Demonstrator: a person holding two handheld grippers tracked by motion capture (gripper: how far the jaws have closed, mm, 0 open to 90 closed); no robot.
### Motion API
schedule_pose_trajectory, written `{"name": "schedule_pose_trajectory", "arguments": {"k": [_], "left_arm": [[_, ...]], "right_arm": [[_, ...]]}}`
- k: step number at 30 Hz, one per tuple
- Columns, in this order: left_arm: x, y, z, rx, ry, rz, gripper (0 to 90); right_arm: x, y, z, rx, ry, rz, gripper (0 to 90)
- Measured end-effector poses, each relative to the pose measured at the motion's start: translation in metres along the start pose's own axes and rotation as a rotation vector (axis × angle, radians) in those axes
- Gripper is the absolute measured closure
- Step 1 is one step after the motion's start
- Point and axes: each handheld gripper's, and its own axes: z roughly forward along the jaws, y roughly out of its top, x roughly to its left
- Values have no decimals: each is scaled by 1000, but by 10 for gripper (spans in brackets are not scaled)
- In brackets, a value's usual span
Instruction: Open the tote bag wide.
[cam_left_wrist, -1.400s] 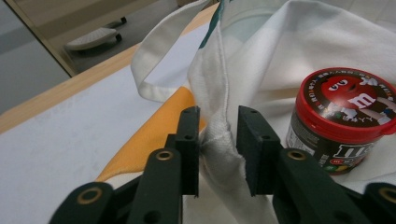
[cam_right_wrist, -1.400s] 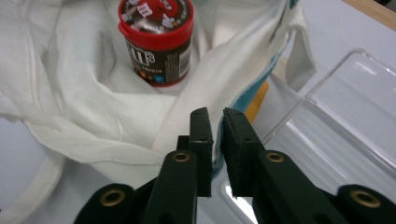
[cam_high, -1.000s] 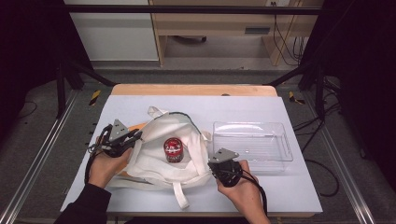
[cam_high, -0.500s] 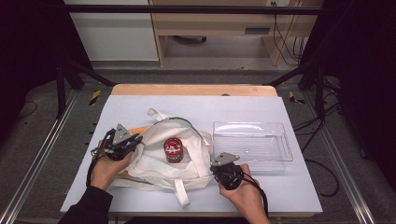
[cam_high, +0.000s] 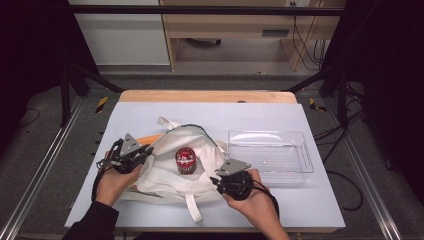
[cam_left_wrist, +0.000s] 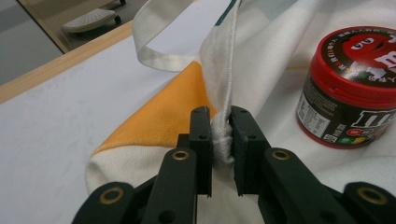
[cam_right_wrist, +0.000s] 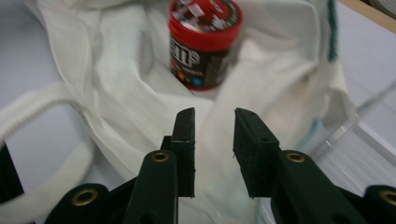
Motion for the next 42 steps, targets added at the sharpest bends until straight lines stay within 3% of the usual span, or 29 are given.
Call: {"name": "schedule_pose_trajectory", "arguments": {"k": [4,6,13,15,17,21,31,42], "left_arm": [[0,3,-1,6,-7,4,800],[1,4,-3,7,-7,6,801],[8,4,-6,19,0,10,807],[11,4,-7,16,1,5,808],[14,4,-7,14,11,4,808],[18,5,-8,8,30,-12,808],[34,13,-6,13,89,0,809],[42,19,-8,10,109,-4,809]], "right_arm": [[9,12,12,-4,34,-26,660],[18,24,32,5,86,-30,627],[28,32,61,37,161,-50,637],[29,32,65,56,174,-50,689],[30,31,67,76,202,-42,808],[32,29,67,77,185,-46,885],[39,19,50,26,116,-51,895],[44,9,35,-3,95,-55,895]]}}
